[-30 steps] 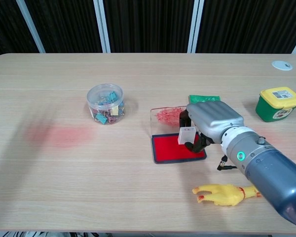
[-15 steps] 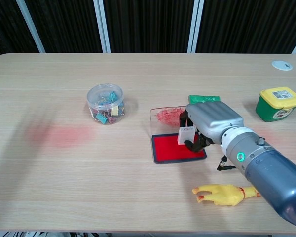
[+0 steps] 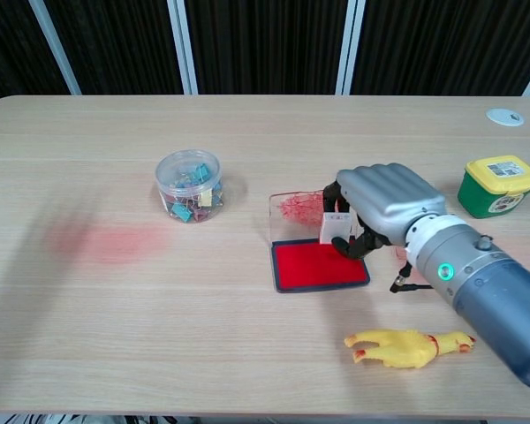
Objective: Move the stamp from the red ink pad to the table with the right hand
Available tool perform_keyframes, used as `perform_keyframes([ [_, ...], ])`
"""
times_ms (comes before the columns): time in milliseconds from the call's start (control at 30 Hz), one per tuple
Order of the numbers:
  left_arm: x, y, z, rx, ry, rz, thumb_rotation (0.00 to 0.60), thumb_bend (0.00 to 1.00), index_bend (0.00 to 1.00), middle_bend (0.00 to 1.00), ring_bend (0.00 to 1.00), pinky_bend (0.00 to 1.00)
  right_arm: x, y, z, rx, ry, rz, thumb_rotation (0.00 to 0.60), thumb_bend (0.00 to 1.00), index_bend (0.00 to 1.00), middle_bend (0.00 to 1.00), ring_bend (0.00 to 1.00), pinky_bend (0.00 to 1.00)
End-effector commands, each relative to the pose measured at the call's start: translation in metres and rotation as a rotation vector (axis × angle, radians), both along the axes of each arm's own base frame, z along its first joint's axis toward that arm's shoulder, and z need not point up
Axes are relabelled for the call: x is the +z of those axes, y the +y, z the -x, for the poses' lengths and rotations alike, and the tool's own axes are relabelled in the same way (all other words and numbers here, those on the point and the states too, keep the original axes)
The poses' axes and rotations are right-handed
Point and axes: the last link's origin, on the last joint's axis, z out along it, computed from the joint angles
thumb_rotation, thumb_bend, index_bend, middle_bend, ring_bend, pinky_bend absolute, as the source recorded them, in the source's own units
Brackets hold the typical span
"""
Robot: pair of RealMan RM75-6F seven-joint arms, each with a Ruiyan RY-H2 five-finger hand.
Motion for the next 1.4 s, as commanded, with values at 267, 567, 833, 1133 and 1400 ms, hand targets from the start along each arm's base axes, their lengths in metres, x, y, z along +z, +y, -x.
perform_keyframes([
  [267, 0.002, -0.002, 0.0, -0.004, -0.004, -0.004, 0.6, 0.0, 0.0, 0.0, 0.0, 0.0, 0.038, -0.004, 0.023, -0.005, 0.022, 0.052, 0.6, 0.59, 0.71, 0.61, 0.51, 0.58],
  [567, 0.001, -0.004, -0.001, -0.004, 0.001, -0.005, 0.6, 0.0, 0.0, 0.0, 0.0, 0.0, 0.056, -0.001, 0.06, -0.075, 0.002, 0.066, 0.6, 0.59, 0.72, 0.61, 0.51, 0.58],
  [833, 0.0, -0.005, -0.001, -0.005, 0.0, -0.012, 0.6, 0.0, 0.0, 0.0, 0.0, 0.0, 0.048, 0.002, 0.069, -0.098, -0.049, 0.049, 0.6, 0.59, 0.72, 0.61, 0.51, 0.58],
  [1133, -0.001, -0.006, 0.0, -0.001, 0.002, -0.017, 0.6, 0.0, 0.0, 0.0, 0.0, 0.0, 0.036, -0.001, 0.076, -0.122, -0.095, 0.039, 0.6, 0.59, 0.72, 0.61, 0.51, 0.58],
  [1400, -0.002, -0.005, 0.0, 0.004, 0.01, -0.026, 0.6, 0.0, 0.0, 0.0, 0.0, 0.0, 0.028, -0.004, 0.078, -0.136, -0.119, 0.036, 0.6, 0.59, 0.72, 0.59, 0.51, 0.58],
])
